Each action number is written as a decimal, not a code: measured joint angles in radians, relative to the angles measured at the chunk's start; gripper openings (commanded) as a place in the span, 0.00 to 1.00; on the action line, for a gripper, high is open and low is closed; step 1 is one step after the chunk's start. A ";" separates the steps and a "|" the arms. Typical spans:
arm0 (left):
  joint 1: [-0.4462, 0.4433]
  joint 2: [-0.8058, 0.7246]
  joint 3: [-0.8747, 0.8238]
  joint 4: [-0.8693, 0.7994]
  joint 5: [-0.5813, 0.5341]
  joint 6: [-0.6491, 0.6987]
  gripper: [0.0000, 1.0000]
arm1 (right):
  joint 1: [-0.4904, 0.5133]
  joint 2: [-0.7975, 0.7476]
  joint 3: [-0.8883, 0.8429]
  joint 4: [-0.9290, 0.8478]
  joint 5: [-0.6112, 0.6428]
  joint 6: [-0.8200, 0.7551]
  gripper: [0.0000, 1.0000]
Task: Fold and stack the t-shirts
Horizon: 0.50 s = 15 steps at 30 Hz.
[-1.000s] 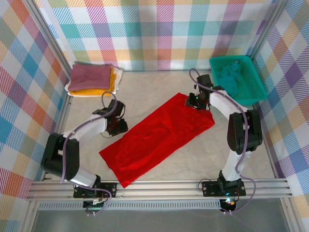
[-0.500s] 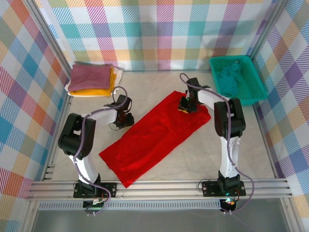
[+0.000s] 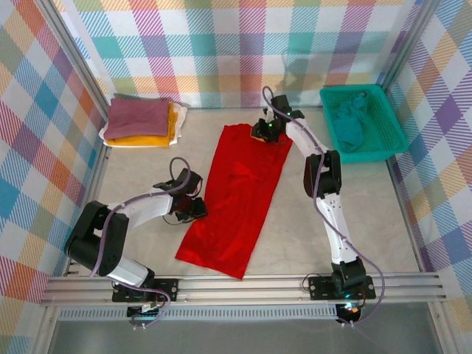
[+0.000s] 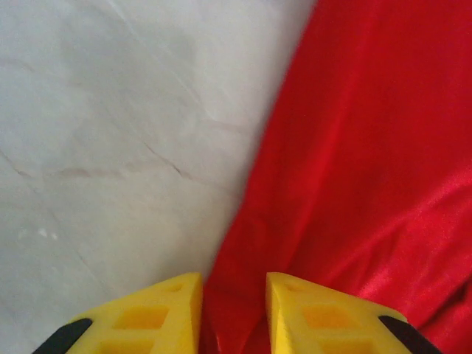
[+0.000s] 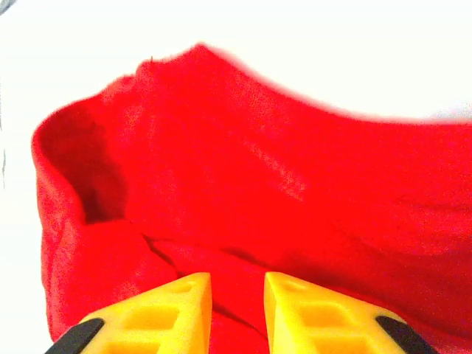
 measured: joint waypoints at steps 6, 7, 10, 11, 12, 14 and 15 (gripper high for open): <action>0.003 -0.034 0.060 -0.044 -0.007 0.031 0.30 | 0.000 -0.292 -0.394 0.053 0.030 0.026 0.28; 0.005 -0.028 0.084 -0.040 -0.010 0.042 0.31 | 0.000 -0.335 -0.453 0.066 0.037 0.032 0.28; 0.020 0.035 0.195 -0.033 -0.023 0.077 0.29 | 0.012 -0.466 -0.623 0.098 0.090 0.050 0.27; 0.028 0.071 0.238 -0.021 -0.027 0.089 0.30 | 0.019 -0.490 -0.654 0.099 0.113 0.051 0.26; 0.037 0.113 0.282 -0.007 -0.033 0.104 0.30 | 0.031 -0.505 -0.675 0.101 0.138 0.053 0.26; 0.050 0.198 0.370 0.013 -0.044 0.130 0.29 | 0.053 -0.512 -0.706 0.107 0.179 0.057 0.24; 0.055 0.251 0.425 0.016 -0.052 0.149 0.29 | 0.063 -0.512 -0.725 0.111 0.200 0.059 0.22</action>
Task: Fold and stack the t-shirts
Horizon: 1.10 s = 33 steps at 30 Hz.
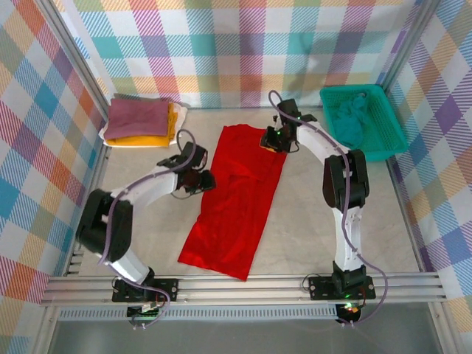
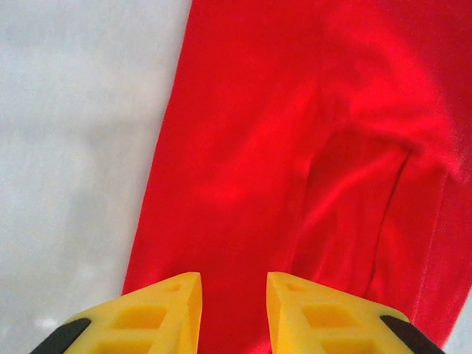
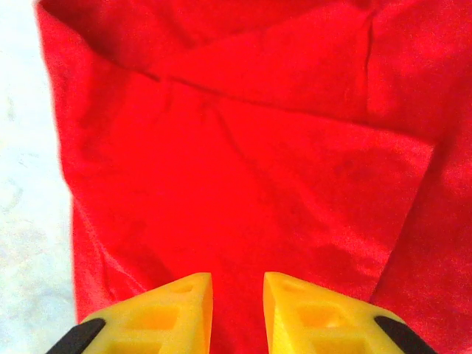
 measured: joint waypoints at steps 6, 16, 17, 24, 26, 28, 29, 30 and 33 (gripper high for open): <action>0.013 0.322 0.381 -0.006 -0.047 0.089 0.27 | 0.026 0.039 -0.044 -0.005 0.099 0.042 0.19; 0.039 0.599 0.713 -0.067 -0.051 0.105 0.29 | -0.001 0.267 0.272 -0.037 0.113 0.078 0.19; 0.042 0.625 0.752 -0.073 -0.051 0.104 0.29 | -0.006 0.307 0.334 -0.034 0.103 0.078 0.19; 0.053 0.676 0.814 -0.089 -0.054 0.084 0.30 | -0.022 0.614 0.852 -0.066 -0.011 0.065 0.23; 0.055 0.704 0.867 -0.103 -0.060 0.084 0.31 | -0.031 0.626 0.875 -0.077 -0.017 0.066 0.25; 0.058 0.718 0.912 -0.121 -0.070 0.084 0.31 | -0.034 0.620 0.871 -0.084 -0.021 0.068 0.29; 0.059 0.719 0.926 -0.129 -0.076 0.084 0.32 | -0.035 0.605 0.850 -0.084 -0.027 0.068 0.31; 0.060 0.717 0.938 -0.138 -0.083 0.084 0.33 | -0.036 0.581 0.818 -0.089 -0.036 0.069 0.33; 0.060 0.677 0.927 -0.146 -0.100 0.084 0.34 | -0.033 0.436 0.655 -0.106 -0.067 0.066 0.34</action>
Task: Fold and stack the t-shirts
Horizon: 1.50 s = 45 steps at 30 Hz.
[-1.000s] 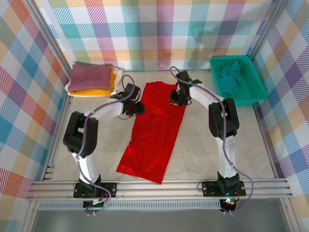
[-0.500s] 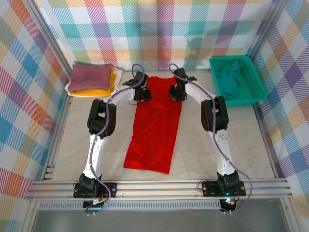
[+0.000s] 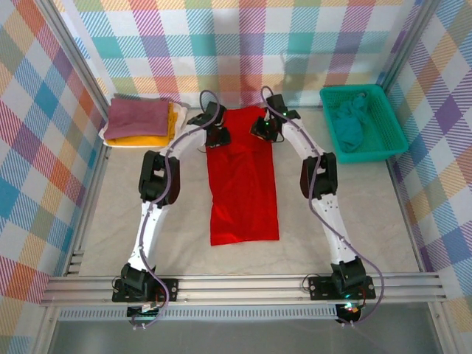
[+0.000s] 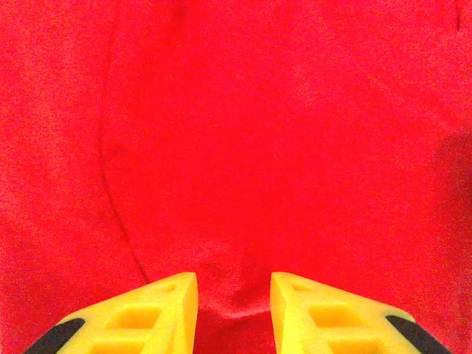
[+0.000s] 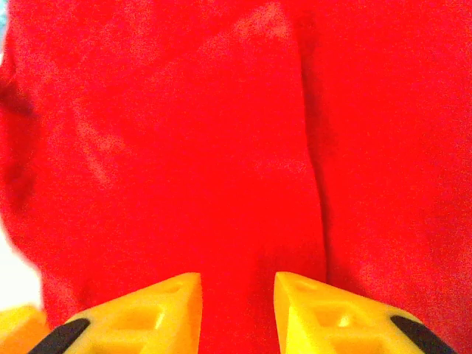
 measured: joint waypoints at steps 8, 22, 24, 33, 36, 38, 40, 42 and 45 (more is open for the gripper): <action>-0.035 -0.770 -0.768 0.182 -0.013 -0.071 0.44 | 0.069 -0.935 -1.020 0.335 -0.034 -0.017 0.40; -0.300 -1.349 -1.602 0.203 0.176 -0.324 0.46 | 0.203 -1.433 -1.948 0.455 -0.092 0.070 0.50; -0.310 -1.367 -1.621 0.220 0.177 -0.347 0.47 | 0.203 -1.447 -1.956 0.481 -0.090 0.088 0.50; -0.361 -1.286 -1.688 0.336 0.181 -0.409 0.47 | 0.203 -1.389 -2.034 0.594 -0.090 0.160 0.50; -0.369 -1.247 -1.688 0.370 0.183 -0.417 0.47 | 0.203 -1.381 -2.034 0.615 -0.090 0.164 0.50; -0.375 -1.226 -1.687 0.383 0.180 -0.420 0.47 | 0.203 -1.373 -2.035 0.629 -0.090 0.164 0.50; -0.376 -1.221 -1.687 0.387 0.177 -0.420 0.46 | 0.203 -1.360 -2.035 0.639 -0.091 0.164 0.50; -0.376 -1.214 -1.685 0.389 0.175 -0.420 0.46 | 0.203 -1.349 -2.034 0.647 -0.091 0.165 0.50; -0.376 -1.192 -1.673 0.380 0.171 -0.420 0.43 | 0.203 -1.338 -2.034 0.653 -0.098 0.167 0.50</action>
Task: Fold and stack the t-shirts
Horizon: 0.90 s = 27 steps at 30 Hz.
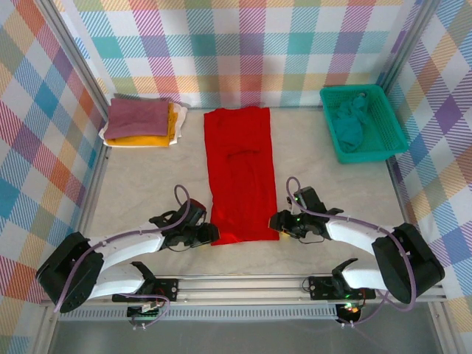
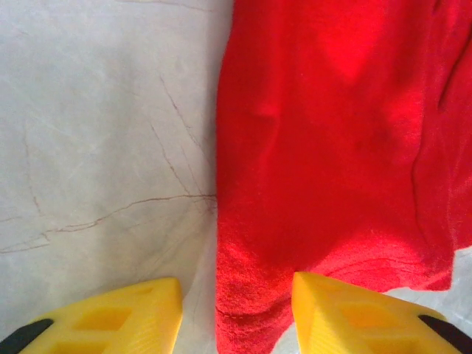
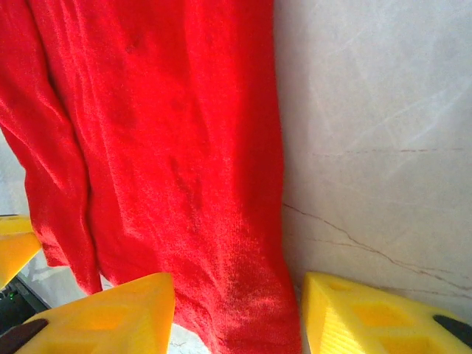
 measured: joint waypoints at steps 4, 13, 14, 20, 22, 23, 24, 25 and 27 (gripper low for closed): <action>-0.005 0.035 0.034 -0.037 -0.008 0.000 0.42 | 0.000 0.002 0.001 0.001 -0.001 0.000 0.49; -0.031 0.066 0.082 -0.093 -0.045 0.001 0.36 | 0.000 0.002 0.001 0.000 0.000 0.000 0.50; -0.031 0.069 0.084 -0.096 -0.046 0.001 0.36 | 0.000 0.002 0.001 0.000 0.000 0.000 0.49; -0.055 0.087 0.109 -0.117 -0.069 0.000 0.33 | 0.000 -0.003 0.001 -0.003 0.001 0.000 0.49; -0.069 0.097 0.113 -0.092 -0.068 0.000 0.33 | 0.000 -0.010 0.001 -0.008 0.005 0.000 0.50; -0.076 0.103 0.114 -0.081 -0.068 0.000 0.32 | 0.000 -0.014 0.000 -0.011 0.010 0.000 0.50; -0.080 0.109 0.114 -0.063 -0.061 -0.002 0.32 | 0.000 -0.021 0.001 -0.015 0.016 0.000 0.50; -0.089 0.115 0.114 -0.039 -0.054 -0.003 0.31 | 0.000 -0.031 0.001 -0.021 0.023 0.000 0.50; -0.099 0.121 0.114 -0.006 -0.043 -0.007 0.28 | 0.000 -0.052 0.001 -0.033 0.035 0.000 0.50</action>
